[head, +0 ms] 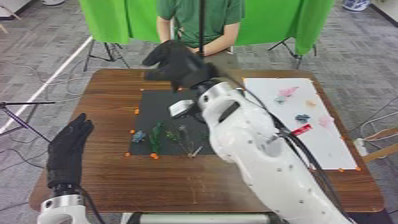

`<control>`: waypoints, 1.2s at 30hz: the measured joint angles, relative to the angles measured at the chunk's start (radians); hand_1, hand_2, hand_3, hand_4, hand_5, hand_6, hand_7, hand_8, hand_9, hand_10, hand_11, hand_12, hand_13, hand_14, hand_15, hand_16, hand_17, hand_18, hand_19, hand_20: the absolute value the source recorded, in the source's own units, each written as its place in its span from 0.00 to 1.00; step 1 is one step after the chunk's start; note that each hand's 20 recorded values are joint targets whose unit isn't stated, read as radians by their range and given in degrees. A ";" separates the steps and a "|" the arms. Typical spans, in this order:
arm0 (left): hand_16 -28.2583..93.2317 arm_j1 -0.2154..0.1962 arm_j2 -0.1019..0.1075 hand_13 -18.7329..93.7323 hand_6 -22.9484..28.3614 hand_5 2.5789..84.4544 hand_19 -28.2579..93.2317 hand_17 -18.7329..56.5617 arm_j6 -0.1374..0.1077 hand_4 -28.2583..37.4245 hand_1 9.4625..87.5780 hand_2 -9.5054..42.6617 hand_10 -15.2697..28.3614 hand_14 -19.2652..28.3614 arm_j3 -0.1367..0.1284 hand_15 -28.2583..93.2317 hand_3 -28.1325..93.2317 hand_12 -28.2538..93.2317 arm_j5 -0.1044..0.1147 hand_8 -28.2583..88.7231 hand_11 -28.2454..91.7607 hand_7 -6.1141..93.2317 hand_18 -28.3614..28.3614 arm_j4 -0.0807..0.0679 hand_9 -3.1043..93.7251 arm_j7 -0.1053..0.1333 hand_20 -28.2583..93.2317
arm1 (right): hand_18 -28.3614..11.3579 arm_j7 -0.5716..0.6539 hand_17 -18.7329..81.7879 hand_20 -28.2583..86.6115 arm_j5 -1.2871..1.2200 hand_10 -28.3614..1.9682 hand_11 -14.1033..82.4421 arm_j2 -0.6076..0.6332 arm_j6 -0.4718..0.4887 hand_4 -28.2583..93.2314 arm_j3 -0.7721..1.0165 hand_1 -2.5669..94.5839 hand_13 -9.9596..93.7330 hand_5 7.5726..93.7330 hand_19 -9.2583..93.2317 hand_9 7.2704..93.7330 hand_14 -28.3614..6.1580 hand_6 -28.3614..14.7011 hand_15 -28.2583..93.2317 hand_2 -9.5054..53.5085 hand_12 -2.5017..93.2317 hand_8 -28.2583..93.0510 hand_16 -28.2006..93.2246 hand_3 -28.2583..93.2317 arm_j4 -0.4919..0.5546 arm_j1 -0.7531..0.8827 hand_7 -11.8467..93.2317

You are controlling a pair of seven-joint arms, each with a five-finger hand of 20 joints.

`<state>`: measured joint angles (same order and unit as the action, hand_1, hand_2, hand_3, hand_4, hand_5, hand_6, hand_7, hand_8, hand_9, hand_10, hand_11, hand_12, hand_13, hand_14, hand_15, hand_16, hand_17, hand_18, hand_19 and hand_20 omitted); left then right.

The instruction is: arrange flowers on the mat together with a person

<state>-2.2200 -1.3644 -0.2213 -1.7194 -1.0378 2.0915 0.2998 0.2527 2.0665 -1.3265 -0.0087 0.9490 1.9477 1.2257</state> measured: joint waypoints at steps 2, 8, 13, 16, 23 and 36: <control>0.23 0.001 0.000 0.46 0.50 0.52 0.25 0.35 0.007 0.12 0.22 0.16 0.64 0.70 0.003 0.31 0.78 0.34 -0.001 0.19 0.35 0.19 0.65 0.000 0.46 -0.003 0.37 | 0.32 -0.030 0.64 0.48 -0.082 0.43 0.26 0.039 -0.092 0.10 0.103 0.31 0.83 0.72 0.74 0.78 0.48 0.65 0.44 0.13 0.16 0.15 0.42 0.79 0.072 0.072 0.24; 0.23 0.005 -0.004 0.46 0.50 0.53 0.25 0.35 0.035 0.12 0.22 0.16 0.64 0.70 0.026 0.31 0.78 0.34 -0.004 0.19 0.35 0.19 0.65 -0.002 0.47 -0.011 0.37 | 0.37 -0.215 0.37 0.48 -0.383 0.40 0.20 0.088 -0.195 0.09 0.424 0.15 0.42 0.43 0.19 0.45 0.41 0.63 0.31 0.20 0.12 0.16 0.35 0.84 0.193 0.349 0.19; 0.23 0.021 -0.003 0.46 0.50 0.53 0.25 0.35 0.068 0.12 0.22 0.16 0.64 0.70 0.065 0.31 0.78 0.34 -0.015 0.18 0.35 0.19 0.65 -0.012 0.47 -0.017 0.37 | 0.41 -0.396 0.32 0.47 -0.612 0.45 0.18 0.041 -0.157 0.08 0.577 0.11 0.34 0.34 0.13 0.36 0.50 0.65 0.28 0.22 0.11 0.16 0.32 0.85 0.188 0.572 0.18; 0.23 0.038 -0.002 0.46 0.50 0.53 0.25 0.35 0.107 0.12 0.22 0.16 0.64 0.70 0.083 0.31 0.78 0.34 -0.044 0.18 0.35 0.19 0.65 -0.021 0.48 -0.020 0.37 | 0.43 -0.429 0.32 0.46 -0.752 0.48 0.18 0.012 -0.036 0.07 0.614 0.09 0.34 0.34 0.13 0.36 0.52 0.65 0.28 0.22 0.11 0.16 0.31 0.86 0.186 0.696 0.18; 0.23 0.071 0.000 0.47 0.51 0.54 0.25 0.35 0.144 0.12 0.22 0.16 0.65 0.71 0.105 0.31 0.78 0.33 -0.067 0.18 0.35 0.19 0.65 -0.024 0.48 -0.022 0.37 | 0.44 -0.540 0.32 0.46 -0.949 0.49 0.18 -0.026 -0.054 0.07 0.600 0.08 0.34 0.35 0.12 0.36 0.53 0.66 0.29 0.21 0.10 0.16 0.31 0.88 0.185 0.895 0.19; 0.23 0.073 0.000 0.47 0.51 0.54 0.25 0.35 0.146 0.12 0.22 0.16 0.64 0.71 0.105 0.31 0.78 0.34 -0.068 0.19 0.36 0.19 0.65 -0.023 0.48 -0.020 0.37 | 0.45 -0.570 0.33 0.46 -0.907 0.48 0.18 -0.040 -0.080 0.07 0.619 0.09 0.35 0.36 0.11 0.36 0.52 0.65 0.29 0.21 0.11 0.15 0.30 0.89 0.181 0.932 0.20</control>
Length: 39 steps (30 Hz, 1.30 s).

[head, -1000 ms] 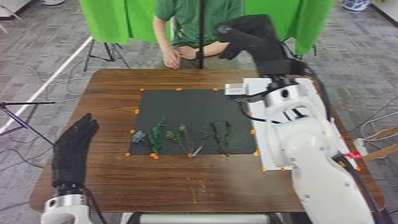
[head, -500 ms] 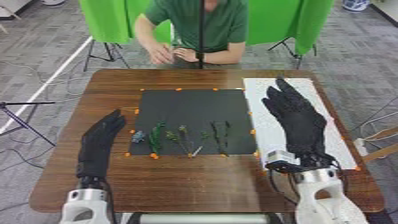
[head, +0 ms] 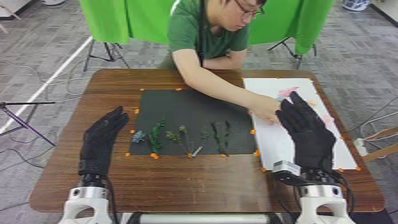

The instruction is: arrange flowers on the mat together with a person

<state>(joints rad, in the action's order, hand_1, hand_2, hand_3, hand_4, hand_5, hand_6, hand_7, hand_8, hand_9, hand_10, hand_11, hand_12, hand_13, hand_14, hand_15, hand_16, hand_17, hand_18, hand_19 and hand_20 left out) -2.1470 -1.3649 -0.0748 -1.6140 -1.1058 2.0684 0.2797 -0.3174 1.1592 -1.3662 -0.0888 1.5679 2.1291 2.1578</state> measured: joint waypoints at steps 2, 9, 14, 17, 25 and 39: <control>0.23 0.000 0.000 0.47 0.51 0.54 0.25 0.35 0.000 0.12 0.22 0.16 0.64 0.71 0.000 0.31 0.78 0.34 0.000 0.19 0.36 0.19 0.65 0.000 0.48 0.000 0.37 | 0.45 -0.004 0.33 0.46 -0.001 0.48 0.18 0.000 0.004 0.07 -0.001 0.08 0.35 0.36 0.11 0.36 0.52 0.65 0.29 0.21 0.11 0.15 0.30 0.89 -0.002 0.000 0.20; 0.23 0.000 0.000 0.47 0.51 0.54 0.25 0.35 0.000 0.12 0.22 0.15 0.65 0.71 0.000 0.31 0.78 0.34 0.000 0.19 0.36 0.19 0.66 0.000 0.49 0.003 0.37 | 0.45 -0.007 0.33 0.47 -0.003 0.47 0.18 0.001 0.005 0.07 0.000 0.09 0.35 0.36 0.11 0.37 0.51 0.65 0.30 0.21 0.11 0.15 0.30 0.89 -0.003 0.000 0.20; 0.23 0.000 0.004 0.48 0.51 0.55 0.26 0.36 -0.016 0.12 0.22 0.15 0.65 0.71 0.006 0.31 0.79 0.34 0.004 0.18 0.36 0.19 0.66 0.000 0.49 0.018 0.37 | 0.44 -0.008 0.33 0.47 -0.006 0.47 0.18 0.001 0.005 0.07 0.002 0.09 0.35 0.35 0.11 0.37 0.50 0.65 0.30 0.21 0.11 0.15 0.30 0.89 -0.003 -0.001 0.20; 0.23 0.001 0.006 0.48 0.51 0.55 0.26 0.37 -0.017 0.12 0.22 0.15 0.65 0.71 0.006 0.31 0.79 0.34 0.004 0.18 0.36 0.19 0.66 0.000 0.50 0.019 0.38 | 0.44 -0.008 0.33 0.46 -0.007 0.47 0.18 0.001 0.005 0.07 0.003 0.08 0.35 0.35 0.11 0.37 0.50 0.65 0.30 0.21 0.11 0.15 0.30 0.89 -0.003 -0.001 0.20; 0.23 0.002 0.006 0.48 0.51 0.55 0.26 0.37 -0.016 0.12 0.22 0.16 0.65 0.71 0.006 0.32 0.78 0.34 0.004 0.18 0.37 0.19 0.66 0.000 0.50 0.019 0.38 | 0.44 -0.008 0.34 0.46 -0.008 0.47 0.19 0.001 0.007 0.07 0.003 0.09 0.36 0.35 0.11 0.38 0.50 0.65 0.30 0.21 0.11 0.15 0.30 0.89 -0.003 -0.005 0.20; 0.23 -0.001 0.006 0.48 0.51 0.55 0.26 0.37 -0.016 0.12 0.22 0.16 0.65 0.71 0.003 0.32 0.79 0.34 0.005 0.18 0.37 0.19 0.66 0.003 0.50 0.018 0.38 | 0.44 -0.008 0.34 0.47 -0.008 0.49 0.18 0.003 0.011 0.07 0.002 0.09 0.36 0.36 0.11 0.35 0.49 0.65 0.30 0.21 0.11 0.15 0.30 0.89 -0.005 -0.012 0.20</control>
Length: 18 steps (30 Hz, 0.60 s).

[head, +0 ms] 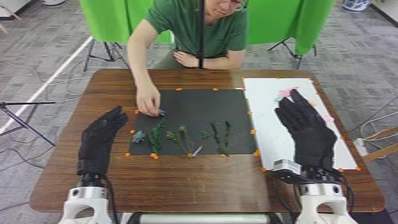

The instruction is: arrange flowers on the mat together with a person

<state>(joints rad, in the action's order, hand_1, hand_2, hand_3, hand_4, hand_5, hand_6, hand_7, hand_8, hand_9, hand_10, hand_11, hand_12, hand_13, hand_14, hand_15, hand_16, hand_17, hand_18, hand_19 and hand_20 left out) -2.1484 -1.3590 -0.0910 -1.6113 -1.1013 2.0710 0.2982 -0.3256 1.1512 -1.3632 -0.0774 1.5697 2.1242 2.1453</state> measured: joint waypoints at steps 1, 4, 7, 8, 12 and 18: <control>0.23 -0.001 0.000 0.48 0.51 0.55 0.26 0.37 0.000 0.12 0.22 0.16 0.65 0.71 0.000 0.32 0.78 0.34 0.000 0.18 0.37 0.19 0.66 0.000 0.50 0.000 0.38 | 0.44 0.000 0.34 0.46 0.000 0.50 0.18 0.000 -0.001 0.07 0.000 0.09 0.36 0.36 0.11 0.34 0.49 0.65 0.30 0.21 0.11 0.15 0.30 0.89 0.000 0.000 0.21; 0.23 -0.002 0.000 0.48 0.51 0.55 0.26 0.37 0.000 0.12 0.22 0.16 0.65 0.71 -0.001 0.32 0.78 0.34 0.000 0.18 0.37 0.19 0.66 0.001 0.50 0.000 0.38 | 0.44 0.000 0.34 0.47 0.000 0.51 0.17 0.001 -0.002 0.07 0.000 0.09 0.36 0.36 0.11 0.32 0.52 0.65 0.31 0.21 0.11 0.15 0.30 0.89 0.000 0.001 0.21; 0.23 -0.002 0.000 0.48 0.51 0.55 0.26 0.37 0.000 0.12 0.22 0.16 0.65 0.71 -0.001 0.32 0.79 0.34 0.000 0.18 0.37 0.19 0.66 0.001 0.50 0.000 0.38 | 0.43 -0.003 0.34 0.47 0.000 0.54 0.17 0.003 -0.009 0.07 -0.001 0.09 0.36 0.36 0.12 0.31 0.53 0.65 0.31 0.20 0.11 0.15 0.30 0.90 0.001 0.002 0.21; 0.23 -0.003 -0.001 0.48 0.51 0.55 0.26 0.37 -0.001 0.12 0.22 0.16 0.65 0.71 -0.001 0.32 0.79 0.34 0.000 0.18 0.37 0.20 0.66 0.002 0.50 0.000 0.38 | 0.43 -0.003 0.34 0.47 0.000 0.54 0.17 0.003 -0.012 0.07 -0.002 0.09 0.36 0.36 0.12 0.31 0.53 0.65 0.31 0.20 0.11 0.15 0.30 0.90 0.001 0.002 0.21; 0.23 -0.006 -0.001 0.48 0.51 0.55 0.26 0.37 -0.001 0.12 0.22 0.16 0.65 0.71 -0.002 0.32 0.78 0.34 0.000 0.18 0.37 0.20 0.66 0.004 0.50 0.000 0.38 | 0.43 -0.007 0.34 0.47 0.000 0.55 0.17 0.005 -0.022 0.07 -0.002 0.10 0.36 0.36 0.12 0.30 0.53 0.65 0.31 0.18 0.11 0.15 0.30 0.90 0.001 0.006 0.21; 0.23 -0.013 -0.003 0.48 0.51 0.55 0.26 0.37 -0.004 0.12 0.22 0.16 0.65 0.71 -0.003 0.32 0.78 0.34 0.000 0.18 0.37 0.20 0.66 0.007 0.50 0.000 0.38 | 0.40 -0.005 0.37 0.50 0.029 0.52 0.18 0.016 -0.031 0.08 0.015 0.21 0.40 0.36 0.20 0.32 0.52 0.64 0.33 0.05 0.13 0.15 0.32 0.87 0.002 0.004 0.23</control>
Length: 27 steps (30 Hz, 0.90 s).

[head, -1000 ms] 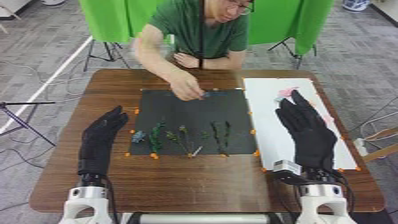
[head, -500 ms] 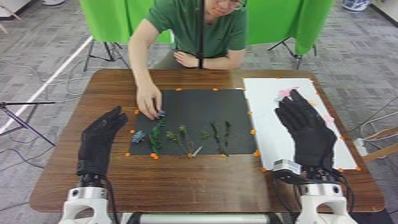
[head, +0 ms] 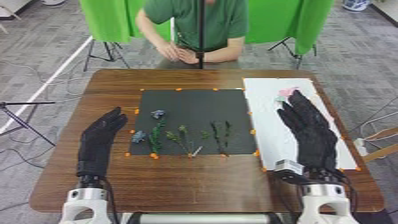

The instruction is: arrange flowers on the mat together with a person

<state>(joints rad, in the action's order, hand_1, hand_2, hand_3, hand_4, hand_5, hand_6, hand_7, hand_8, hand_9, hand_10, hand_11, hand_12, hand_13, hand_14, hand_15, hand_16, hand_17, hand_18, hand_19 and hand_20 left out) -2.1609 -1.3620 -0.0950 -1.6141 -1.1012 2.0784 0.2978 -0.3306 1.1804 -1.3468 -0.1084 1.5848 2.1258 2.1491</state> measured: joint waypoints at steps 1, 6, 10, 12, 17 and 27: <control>0.23 -0.001 -0.001 0.48 0.51 0.55 0.26 0.37 -0.001 0.12 0.22 0.16 0.65 0.71 0.000 0.32 0.79 0.34 0.000 0.18 0.37 0.20 0.66 0.001 0.50 0.000 0.38 | 0.39 0.006 0.38 0.51 0.030 0.50 0.18 0.009 -0.013 0.08 0.009 0.22 0.42 0.36 0.24 0.33 0.49 0.63 0.33 0.02 0.15 0.15 0.33 0.86 0.000 -0.005 0.23; 0.23 -0.007 -0.001 0.48 0.51 0.55 0.26 0.37 -0.007 0.12 0.22 0.16 0.65 0.71 -0.002 0.32 0.78 0.34 0.000 0.18 0.37 0.19 0.66 0.004 0.50 0.000 0.38 | 0.35 0.166 0.42 0.53 0.363 0.42 0.22 0.107 -0.138 0.02 0.100 0.21 0.51 0.38 0.42 0.37 0.43 0.60 0.34 0.00 0.22 0.16 0.40 0.79 -0.009 -0.071 0.22; 0.23 -0.014 -0.001 0.48 0.51 0.55 0.26 0.37 -0.016 0.12 0.22 0.16 0.65 0.71 -0.002 0.32 0.78 0.34 0.000 0.18 0.37 0.19 0.66 0.010 0.50 0.000 0.38 | 0.29 0.393 0.47 0.58 0.545 0.42 0.27 0.230 -0.119 0.00 0.178 0.23 0.63 0.43 0.62 0.46 0.41 0.60 0.43 0.00 0.21 0.16 0.42 0.78 -0.050 -0.166 0.23; 0.23 -0.017 -0.001 0.48 0.51 0.55 0.26 0.36 -0.021 0.12 0.22 0.16 0.65 0.71 -0.002 0.32 0.78 0.34 0.000 0.18 0.37 0.19 0.66 0.013 0.50 -0.001 0.38 | 0.27 0.478 0.50 0.60 0.603 0.42 0.28 0.298 -0.057 0.00 0.196 0.24 0.68 0.46 0.69 0.50 0.41 0.60 0.48 0.00 0.21 0.16 0.41 0.78 -0.082 -0.217 0.22; 0.23 -0.023 0.000 0.48 0.51 0.55 0.26 0.36 -0.028 0.12 0.22 0.16 0.65 0.71 -0.002 0.32 0.78 0.34 0.000 0.18 0.37 0.19 0.66 0.017 0.50 -0.001 0.38 | 0.21 0.603 0.55 0.63 0.855 0.41 0.31 0.460 0.200 0.00 0.144 0.28 0.77 0.50 0.80 0.59 0.44 0.60 0.54 0.00 0.21 0.16 0.42 0.77 -0.186 -0.345 0.22; 0.23 -0.023 0.000 0.48 0.51 0.55 0.26 0.36 -0.031 0.12 0.22 0.16 0.65 0.71 -0.001 0.32 0.78 0.34 0.000 0.18 0.37 0.19 0.66 0.018 0.49 -0.001 0.38 | 0.23 0.671 0.63 0.64 1.253 0.43 0.31 0.555 0.444 0.00 -0.006 0.31 0.87 0.51 0.88 0.68 0.56 0.63 0.55 0.00 0.20 0.16 0.43 0.76 -0.390 -0.543 0.22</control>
<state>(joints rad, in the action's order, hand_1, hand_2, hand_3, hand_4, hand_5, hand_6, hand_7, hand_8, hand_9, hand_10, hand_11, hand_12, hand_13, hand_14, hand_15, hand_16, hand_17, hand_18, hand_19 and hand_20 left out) -2.1842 -1.3621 -0.1260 -1.6153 -1.1011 2.0961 0.2968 0.3401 2.4338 -0.7915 0.3357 1.5784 1.7359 1.6063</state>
